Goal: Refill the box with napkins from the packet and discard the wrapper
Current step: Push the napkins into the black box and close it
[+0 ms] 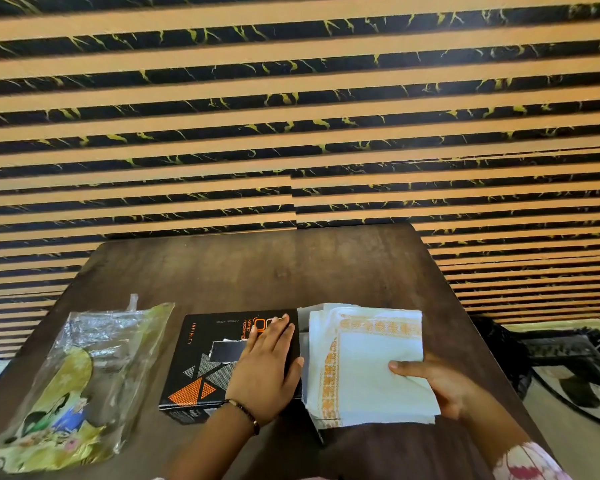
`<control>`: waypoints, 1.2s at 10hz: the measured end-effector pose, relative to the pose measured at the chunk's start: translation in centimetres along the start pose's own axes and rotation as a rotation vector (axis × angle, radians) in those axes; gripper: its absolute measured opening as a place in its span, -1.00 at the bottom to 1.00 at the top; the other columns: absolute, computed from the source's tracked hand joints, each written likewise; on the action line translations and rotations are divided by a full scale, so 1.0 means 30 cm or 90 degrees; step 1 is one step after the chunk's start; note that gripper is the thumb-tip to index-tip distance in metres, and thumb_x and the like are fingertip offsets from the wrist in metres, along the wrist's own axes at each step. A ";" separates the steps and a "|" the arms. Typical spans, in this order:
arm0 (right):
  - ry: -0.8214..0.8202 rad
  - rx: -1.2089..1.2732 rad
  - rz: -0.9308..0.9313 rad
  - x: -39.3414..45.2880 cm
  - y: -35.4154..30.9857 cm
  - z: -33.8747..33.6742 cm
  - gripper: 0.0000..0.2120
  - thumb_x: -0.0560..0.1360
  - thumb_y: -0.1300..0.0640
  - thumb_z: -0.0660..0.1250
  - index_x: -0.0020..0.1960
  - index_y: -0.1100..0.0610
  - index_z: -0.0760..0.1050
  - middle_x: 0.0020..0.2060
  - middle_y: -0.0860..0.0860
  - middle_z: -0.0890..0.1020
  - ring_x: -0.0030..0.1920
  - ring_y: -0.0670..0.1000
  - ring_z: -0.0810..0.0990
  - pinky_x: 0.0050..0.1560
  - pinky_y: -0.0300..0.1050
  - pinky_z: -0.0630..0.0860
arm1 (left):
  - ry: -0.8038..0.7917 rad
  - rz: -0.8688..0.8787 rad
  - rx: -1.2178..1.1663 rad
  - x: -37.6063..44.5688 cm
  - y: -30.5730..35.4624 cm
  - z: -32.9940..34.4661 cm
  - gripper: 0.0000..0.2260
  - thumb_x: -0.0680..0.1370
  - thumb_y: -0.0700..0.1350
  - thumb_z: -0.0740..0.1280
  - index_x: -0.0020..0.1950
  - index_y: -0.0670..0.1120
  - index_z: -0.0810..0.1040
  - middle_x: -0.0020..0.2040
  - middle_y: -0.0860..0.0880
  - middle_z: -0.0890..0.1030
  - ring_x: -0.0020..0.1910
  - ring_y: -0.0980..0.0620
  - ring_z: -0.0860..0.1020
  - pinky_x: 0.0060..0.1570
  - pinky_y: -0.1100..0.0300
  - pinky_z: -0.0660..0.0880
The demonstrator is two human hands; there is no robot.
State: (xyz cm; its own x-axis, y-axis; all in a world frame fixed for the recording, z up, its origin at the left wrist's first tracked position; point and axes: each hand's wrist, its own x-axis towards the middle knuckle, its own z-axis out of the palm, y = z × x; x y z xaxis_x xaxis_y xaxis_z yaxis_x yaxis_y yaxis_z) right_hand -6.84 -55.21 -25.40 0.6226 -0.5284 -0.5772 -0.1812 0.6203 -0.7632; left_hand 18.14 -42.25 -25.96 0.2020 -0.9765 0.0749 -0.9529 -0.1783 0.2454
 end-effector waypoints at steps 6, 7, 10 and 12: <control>0.030 0.016 -0.044 0.115 0.015 0.092 -0.50 0.40 0.40 0.35 0.29 0.13 0.39 0.09 0.19 0.64 -0.01 0.15 0.66 -0.22 -0.03 0.62 | -0.042 0.028 -0.006 -0.020 -0.016 -0.010 -0.25 0.45 0.34 0.07 0.50 0.02 -0.13 0.53 0.08 -0.10 0.50 0.10 -0.13 0.39 0.16 -0.35; 0.002 -0.071 -0.052 0.104 0.033 0.100 -0.42 0.29 0.35 0.42 0.23 -0.02 0.41 0.06 0.07 0.66 0.05 0.08 0.64 -0.11 -0.07 0.60 | -0.045 0.042 0.004 -0.022 -0.019 -0.010 -0.35 0.45 0.27 -0.01 0.48 0.15 -0.16 0.53 0.04 -0.11 0.51 0.05 -0.13 0.38 0.13 -0.36; -0.025 -0.129 -0.100 0.080 0.041 0.125 -0.76 0.57 0.27 0.12 0.10 0.02 0.48 0.08 0.08 0.56 0.05 0.05 0.55 0.14 -0.01 0.51 | -0.032 0.031 -0.001 -0.023 -0.011 -0.007 -0.40 0.43 0.25 -0.06 0.47 0.23 -0.05 0.54 0.01 -0.06 0.51 0.04 -0.14 0.40 0.09 -0.31; -0.049 -0.296 -0.119 0.074 0.005 0.088 -0.36 0.18 0.28 0.59 0.15 0.03 0.39 0.07 -0.02 0.57 -0.12 -0.37 0.59 -0.06 -0.35 0.50 | -0.032 0.024 -0.003 -0.023 -0.009 -0.010 -0.41 0.45 0.25 -0.05 0.47 0.21 -0.08 0.54 0.03 -0.07 0.51 0.06 -0.15 0.39 0.13 -0.34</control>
State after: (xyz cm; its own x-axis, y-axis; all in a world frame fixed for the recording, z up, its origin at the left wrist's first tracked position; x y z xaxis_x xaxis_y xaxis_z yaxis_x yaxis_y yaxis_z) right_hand -3.49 -54.76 -26.04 0.7279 -0.5507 -0.4085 -0.3704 0.1857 -0.9101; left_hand 18.32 -41.50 -25.77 0.1540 -0.9874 0.0358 -0.9586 -0.1405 0.2477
